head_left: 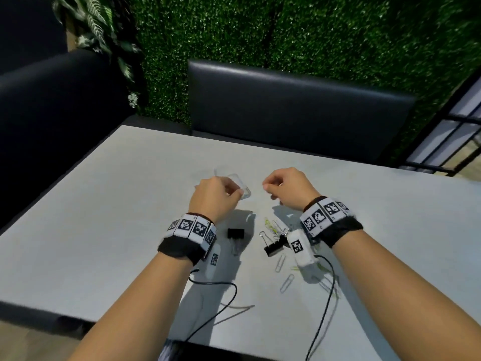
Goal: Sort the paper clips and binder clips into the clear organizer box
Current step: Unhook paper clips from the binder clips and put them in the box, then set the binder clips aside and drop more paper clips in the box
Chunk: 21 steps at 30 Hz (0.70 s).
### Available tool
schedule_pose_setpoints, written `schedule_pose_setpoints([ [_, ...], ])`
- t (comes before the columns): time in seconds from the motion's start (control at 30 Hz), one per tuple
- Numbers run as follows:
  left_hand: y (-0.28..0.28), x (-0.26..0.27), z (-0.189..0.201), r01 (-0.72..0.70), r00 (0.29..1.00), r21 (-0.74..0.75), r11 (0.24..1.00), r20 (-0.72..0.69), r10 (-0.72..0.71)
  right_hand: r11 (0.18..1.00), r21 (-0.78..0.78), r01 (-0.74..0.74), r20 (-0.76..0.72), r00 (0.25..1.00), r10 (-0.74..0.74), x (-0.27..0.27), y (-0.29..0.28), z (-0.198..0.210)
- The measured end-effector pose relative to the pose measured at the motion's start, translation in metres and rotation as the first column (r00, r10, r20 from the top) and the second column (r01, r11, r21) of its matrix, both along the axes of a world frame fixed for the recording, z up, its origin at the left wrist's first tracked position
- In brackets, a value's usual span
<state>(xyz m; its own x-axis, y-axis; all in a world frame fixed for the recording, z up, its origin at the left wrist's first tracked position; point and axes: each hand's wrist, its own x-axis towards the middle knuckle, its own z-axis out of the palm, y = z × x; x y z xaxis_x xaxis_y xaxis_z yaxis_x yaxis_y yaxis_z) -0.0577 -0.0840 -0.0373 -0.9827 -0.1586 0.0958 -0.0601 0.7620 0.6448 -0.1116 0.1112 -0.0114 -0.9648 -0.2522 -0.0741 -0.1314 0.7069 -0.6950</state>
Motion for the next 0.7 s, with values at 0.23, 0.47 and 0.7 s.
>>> schedule_pose_setpoints([
  [0.23, 0.075, 0.010, -0.024, 0.396, 0.906, -0.174, 0.902, 0.234, -0.353, 0.952, 0.306, 0.026, 0.080, 0.995, -0.053, 0.047, 0.109, -0.034],
  [0.47, 0.095, 0.019, -0.045, 0.434, 0.881, -0.308, 0.847, 0.344, -0.326, 0.886, 0.444, -0.138, 0.067, 0.990, 0.121, 0.060, 0.092, -0.066],
  [0.7, 0.092, 0.022, -0.051, 0.401, 0.901, -0.284, 0.871, 0.294, -0.319, 0.865, 0.485, -0.133, 0.043, 0.991, 0.129, 0.058, 0.078, -0.068],
])
